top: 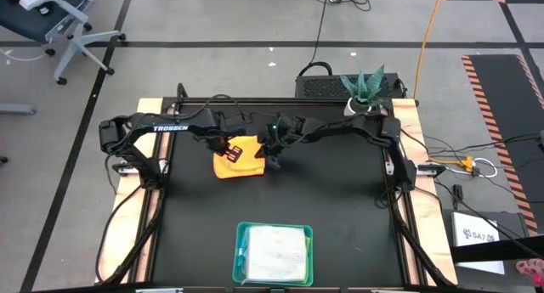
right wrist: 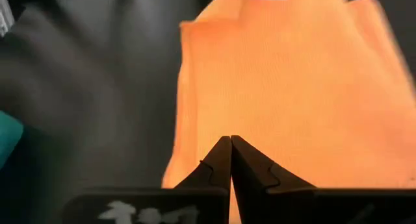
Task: Fold microfiber towels
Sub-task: Fold the orange microfiber cloth
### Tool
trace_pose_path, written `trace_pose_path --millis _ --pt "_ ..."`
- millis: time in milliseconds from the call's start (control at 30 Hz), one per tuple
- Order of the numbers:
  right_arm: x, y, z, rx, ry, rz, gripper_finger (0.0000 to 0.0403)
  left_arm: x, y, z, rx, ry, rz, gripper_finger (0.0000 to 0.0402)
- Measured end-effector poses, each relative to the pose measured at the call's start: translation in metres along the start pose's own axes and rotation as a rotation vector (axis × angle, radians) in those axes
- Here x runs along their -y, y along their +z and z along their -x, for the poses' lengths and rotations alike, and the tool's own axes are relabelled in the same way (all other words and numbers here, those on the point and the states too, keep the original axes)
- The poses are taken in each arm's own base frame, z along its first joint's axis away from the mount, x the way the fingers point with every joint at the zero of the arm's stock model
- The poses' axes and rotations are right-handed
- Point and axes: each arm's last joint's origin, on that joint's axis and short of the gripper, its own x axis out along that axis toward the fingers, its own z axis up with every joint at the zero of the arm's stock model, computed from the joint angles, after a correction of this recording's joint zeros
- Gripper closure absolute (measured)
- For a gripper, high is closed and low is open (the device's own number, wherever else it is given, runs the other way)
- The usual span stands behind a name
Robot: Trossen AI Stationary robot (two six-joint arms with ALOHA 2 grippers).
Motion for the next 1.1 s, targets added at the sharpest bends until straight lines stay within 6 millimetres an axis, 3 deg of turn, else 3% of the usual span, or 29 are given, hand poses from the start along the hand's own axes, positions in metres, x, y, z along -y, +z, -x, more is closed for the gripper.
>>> trace_pose_path --millis 200,400,567,800,1100 --pt "0.005 -0.021 -0.020 -0.088 -0.059 -0.032 0.0403 0.000 -0.001 -0.001 -0.010 -0.003 0.001 0.0383" --pt "0.014 -0.033 -0.018 -0.166 -0.140 -0.055 0.0403 0.001 0.000 -0.001 -0.011 -0.017 0.008 0.0383" --pt "0.022 -0.044 -0.003 -0.240 -0.161 -0.099 0.0403 0.010 0.000 0.000 0.024 -0.076 0.003 0.0383" --pt "0.017 -0.058 0.017 -0.348 -0.179 -0.140 0.0403 0.046 0.007 0.005 0.233 -0.279 -0.028 0.0383" --pt "0.004 -0.093 0.062 -0.404 -0.238 -0.253 0.0403 0.059 0.012 -0.015 0.237 -0.255 -0.035 0.0383"
